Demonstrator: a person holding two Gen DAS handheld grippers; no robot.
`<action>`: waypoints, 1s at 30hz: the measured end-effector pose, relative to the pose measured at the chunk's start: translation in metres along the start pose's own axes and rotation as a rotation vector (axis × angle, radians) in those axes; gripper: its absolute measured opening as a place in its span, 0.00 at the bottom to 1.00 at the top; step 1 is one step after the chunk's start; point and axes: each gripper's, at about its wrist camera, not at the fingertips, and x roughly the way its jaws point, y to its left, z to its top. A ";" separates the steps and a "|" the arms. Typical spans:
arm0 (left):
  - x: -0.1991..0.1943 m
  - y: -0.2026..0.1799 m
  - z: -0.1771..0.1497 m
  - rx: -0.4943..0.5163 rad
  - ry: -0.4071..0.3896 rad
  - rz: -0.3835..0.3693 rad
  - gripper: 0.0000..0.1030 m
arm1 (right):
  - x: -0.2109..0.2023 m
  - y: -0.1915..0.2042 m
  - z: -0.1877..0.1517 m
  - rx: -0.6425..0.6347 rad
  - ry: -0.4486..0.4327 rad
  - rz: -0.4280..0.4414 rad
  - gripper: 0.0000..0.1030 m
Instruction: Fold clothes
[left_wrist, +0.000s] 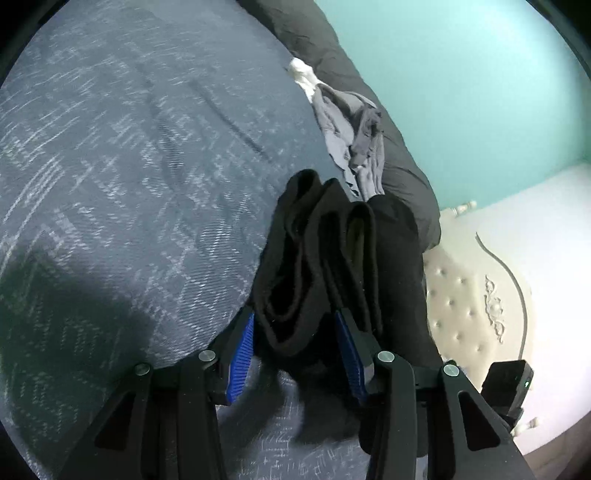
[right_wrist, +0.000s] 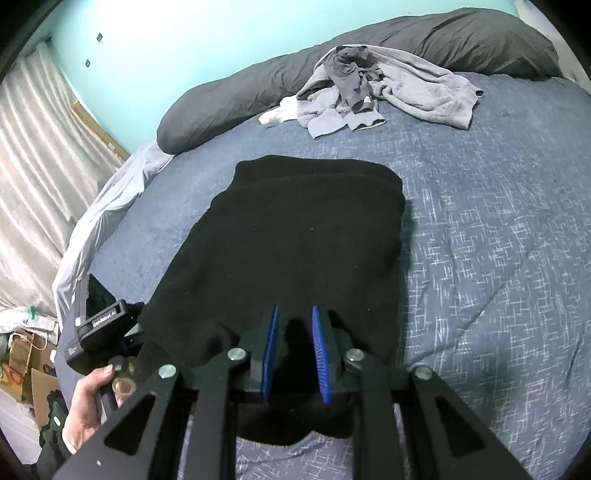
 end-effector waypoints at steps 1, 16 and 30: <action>0.002 0.000 0.001 0.004 -0.002 -0.004 0.44 | 0.000 -0.001 0.000 0.003 0.000 0.000 0.18; 0.007 -0.012 0.012 0.045 -0.024 -0.068 0.18 | 0.004 0.001 0.005 0.018 0.002 0.022 0.18; 0.010 -0.101 0.010 0.216 -0.025 -0.117 0.16 | -0.012 -0.022 0.006 0.089 -0.035 0.069 0.18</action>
